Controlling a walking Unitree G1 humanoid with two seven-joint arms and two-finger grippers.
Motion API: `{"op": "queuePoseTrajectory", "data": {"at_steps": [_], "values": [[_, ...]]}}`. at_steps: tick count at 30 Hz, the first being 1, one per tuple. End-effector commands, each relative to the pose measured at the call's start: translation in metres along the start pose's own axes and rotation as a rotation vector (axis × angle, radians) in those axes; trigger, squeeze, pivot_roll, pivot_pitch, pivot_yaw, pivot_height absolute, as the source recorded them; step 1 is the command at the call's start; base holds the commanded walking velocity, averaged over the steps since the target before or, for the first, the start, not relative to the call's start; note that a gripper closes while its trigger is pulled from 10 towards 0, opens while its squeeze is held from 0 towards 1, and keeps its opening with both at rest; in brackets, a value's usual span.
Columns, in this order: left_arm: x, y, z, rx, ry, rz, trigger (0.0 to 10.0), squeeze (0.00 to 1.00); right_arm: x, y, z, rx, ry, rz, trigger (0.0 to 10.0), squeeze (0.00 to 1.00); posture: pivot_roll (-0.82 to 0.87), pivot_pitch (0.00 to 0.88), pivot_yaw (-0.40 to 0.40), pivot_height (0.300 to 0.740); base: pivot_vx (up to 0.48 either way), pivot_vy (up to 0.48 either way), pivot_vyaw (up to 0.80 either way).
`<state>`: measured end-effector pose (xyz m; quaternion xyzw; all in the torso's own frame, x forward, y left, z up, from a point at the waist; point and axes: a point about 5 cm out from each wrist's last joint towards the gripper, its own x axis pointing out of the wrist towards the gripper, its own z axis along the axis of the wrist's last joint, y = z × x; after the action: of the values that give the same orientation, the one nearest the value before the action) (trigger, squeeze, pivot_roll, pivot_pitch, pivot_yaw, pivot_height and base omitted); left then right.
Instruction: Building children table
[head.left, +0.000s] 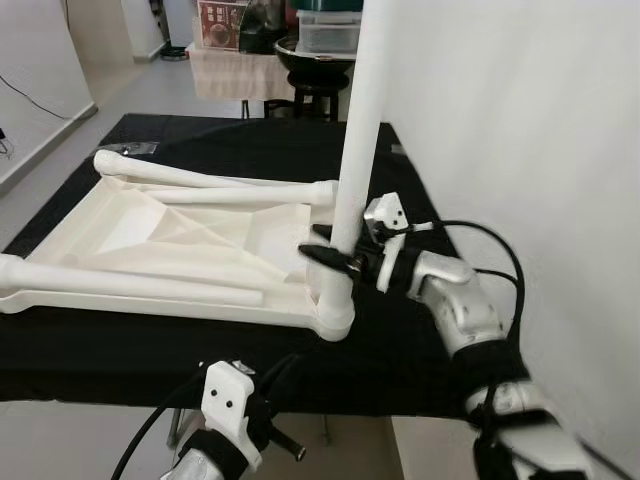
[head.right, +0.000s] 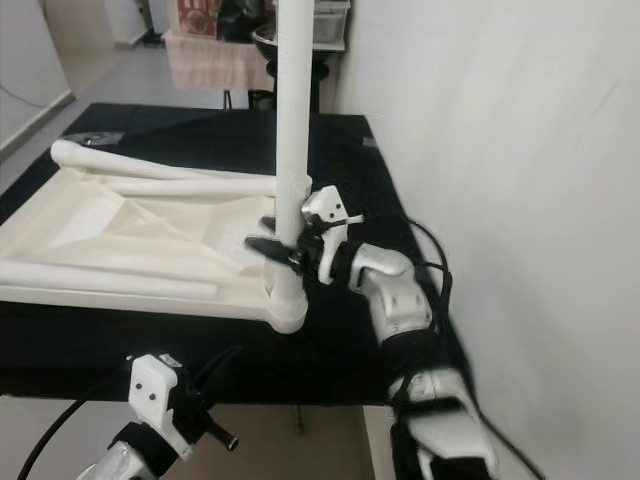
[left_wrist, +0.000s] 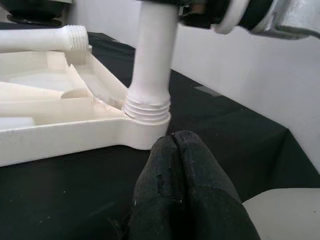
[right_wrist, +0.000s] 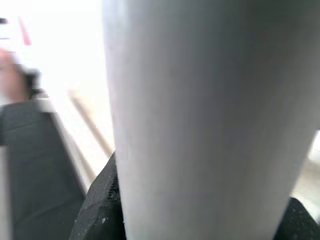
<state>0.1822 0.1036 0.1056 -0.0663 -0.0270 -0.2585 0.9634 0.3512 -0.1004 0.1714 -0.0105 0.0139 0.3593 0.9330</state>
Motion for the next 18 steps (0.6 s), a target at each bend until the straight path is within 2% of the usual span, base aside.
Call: {"op": "queuePoseTrajectory", "data": {"at_steps": [1, 2, 6, 8, 11, 16, 17, 18], "values": [[-0.002, -0.002, 0.001, 0.001, 0.002, -0.002, 10.0, 0.00, -0.020, -0.002, -0.038, 0.058, 0.186, -0.336, 0.0, 0.00, 0.09, 0.064, -0.092, 0.740, 0.000, 0.000, 0.00], [-0.002, -0.001, 0.001, 0.001, 0.003, -0.002, 10.0, 0.00, -0.025, 0.001, -0.038, 0.045, 0.165, -0.389, 0.0, 0.00, 0.08, 0.059, -0.074, 0.740, 0.000, 0.000, 0.00], [-0.003, -0.001, 0.000, 0.000, 0.005, -0.003, 10.0, 0.00, -0.026, 0.001, -0.038, -0.004, 0.139, -0.442, 0.0, 0.00, 0.06, 0.043, -0.064, 0.740, 0.000, 0.000, 0.00], [-0.001, 0.000, -0.001, 0.000, 0.009, -0.007, 10.0, 0.00, -0.017, -0.005, -0.037, -0.040, 0.130, -0.460, 0.0, 0.00, 0.08, 0.039, -0.074, 0.740, 0.000, 0.000, 0.00], [0.000, 0.001, 0.000, 0.002, 0.005, -0.002, 10.0, 0.00, -0.010, -0.008, -0.032, -0.045, 0.123, -0.496, 0.0, 0.00, 0.08, 0.039, -0.079, 0.740, 0.000, 0.000, 0.00], [0.002, 0.001, 0.001, 0.004, -0.001, 0.005, 10.0, 0.00, 0.000, -0.006, -0.019, -0.041, 0.108, -0.529, 0.0, 0.00, 0.09, 0.031, -0.077, 0.740, 0.000, 0.000, 0.00], [0.001, 0.001, 0.001, 0.003, 0.000, 0.004, 10.0, 0.00, 0.003, -0.002, -0.017, -0.052, 0.114, -0.509, 6.9, 0.00, 0.09, 0.030, -0.071, 0.740, 0.000, 0.000, 0.00], [0.001, 0.001, 0.001, 0.003, 0.000, 0.004, 10.0, 0.00, 0.003, -0.002, -0.017, -0.052, 0.114, -0.509, 6.9, 0.00, 0.09, 0.030, -0.071, 0.740, 0.000, 0.000, 0.00]]}}
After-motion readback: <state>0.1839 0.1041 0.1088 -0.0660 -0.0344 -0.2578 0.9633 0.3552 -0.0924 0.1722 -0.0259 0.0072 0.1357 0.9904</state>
